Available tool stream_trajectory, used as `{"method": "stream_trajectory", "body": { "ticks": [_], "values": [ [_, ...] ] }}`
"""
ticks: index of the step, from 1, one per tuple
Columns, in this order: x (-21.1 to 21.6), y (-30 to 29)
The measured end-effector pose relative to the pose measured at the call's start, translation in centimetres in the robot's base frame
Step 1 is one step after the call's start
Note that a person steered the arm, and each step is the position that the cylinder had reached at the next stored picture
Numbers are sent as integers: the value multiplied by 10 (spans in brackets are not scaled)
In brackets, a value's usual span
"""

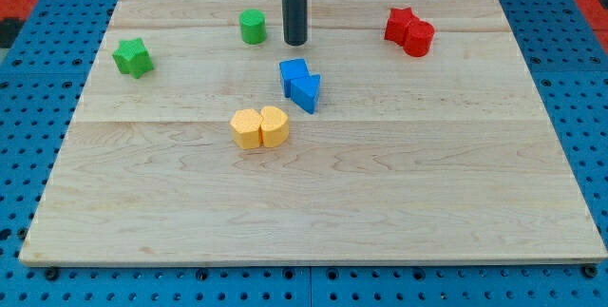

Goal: Slide the green circle into the green star

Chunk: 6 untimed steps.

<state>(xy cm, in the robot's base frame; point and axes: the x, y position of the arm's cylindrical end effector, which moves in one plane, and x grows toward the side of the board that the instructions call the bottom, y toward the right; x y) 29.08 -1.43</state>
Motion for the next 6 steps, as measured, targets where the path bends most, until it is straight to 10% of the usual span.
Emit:
{"method": "stream_trajectory", "body": {
  "ticks": [3,6],
  "values": [
    [-33,-95],
    [53,-115]
  ]
}}
